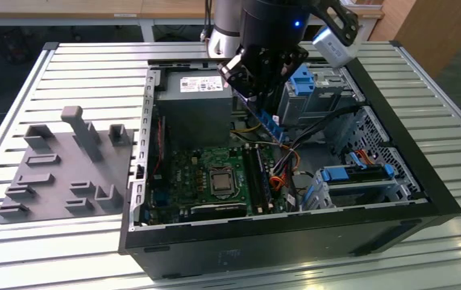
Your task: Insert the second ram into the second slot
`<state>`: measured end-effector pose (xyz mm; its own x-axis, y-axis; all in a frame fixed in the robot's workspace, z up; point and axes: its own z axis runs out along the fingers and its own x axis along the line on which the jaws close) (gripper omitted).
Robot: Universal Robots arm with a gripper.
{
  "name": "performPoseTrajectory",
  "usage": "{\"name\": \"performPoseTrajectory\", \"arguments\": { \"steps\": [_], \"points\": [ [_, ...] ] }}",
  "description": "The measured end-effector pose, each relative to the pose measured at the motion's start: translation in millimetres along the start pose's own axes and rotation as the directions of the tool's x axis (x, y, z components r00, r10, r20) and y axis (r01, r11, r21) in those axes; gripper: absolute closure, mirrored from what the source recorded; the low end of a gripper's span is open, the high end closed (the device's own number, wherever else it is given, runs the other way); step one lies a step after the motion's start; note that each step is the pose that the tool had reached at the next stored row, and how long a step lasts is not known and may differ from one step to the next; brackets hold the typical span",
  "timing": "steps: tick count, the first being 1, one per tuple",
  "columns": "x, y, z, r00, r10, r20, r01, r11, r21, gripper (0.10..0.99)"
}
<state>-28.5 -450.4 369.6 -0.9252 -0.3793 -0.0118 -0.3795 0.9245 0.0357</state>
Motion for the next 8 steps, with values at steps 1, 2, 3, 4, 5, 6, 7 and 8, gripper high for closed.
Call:
{"name": "performPoseTrajectory", "arguments": {
  "steps": [1, 2, 3, 4, 5, 6, 7, 8],
  "points": [
    [0.0, 0.0, 0.0, 1.0, 0.007, 0.0002, -0.007, 1.0, 0.0, 0.949],
    [0.0, 0.0, 0.0, 0.9999, 0.013, 0.0005, -0.013, 0.9999, 0.0, 0.949],
    [0.0, 0.0, 0.0, 0.9998, 0.02, 0.0007, -0.02, 0.9998, 0.0, 0.949],
    [0.0, 0.0, 0.1, 0.9996, 0.027, 0.001, -0.027, 0.9996, 0.0, 0.949],
    [0.0, 0.0, 0.1, 0.9994, 0.034, 0.0013, -0.034, 0.9994, 0.0, 0.949],
    [0.0, 0.0, 0.1, 0.9992, 0.04, 0.0015, -0.04, 0.9992, 0.0, 0.949],
    [0.0, 0.0, 0.1, 0.9989, 0.047, 0.0017, -0.047, 0.9989, 0.001, 0.949],
    [0.0, 0.0, 0.1, 0.9986, 0.054, 0.002, -0.054, 0.9986, 0.001, 0.949]
  ]
}}
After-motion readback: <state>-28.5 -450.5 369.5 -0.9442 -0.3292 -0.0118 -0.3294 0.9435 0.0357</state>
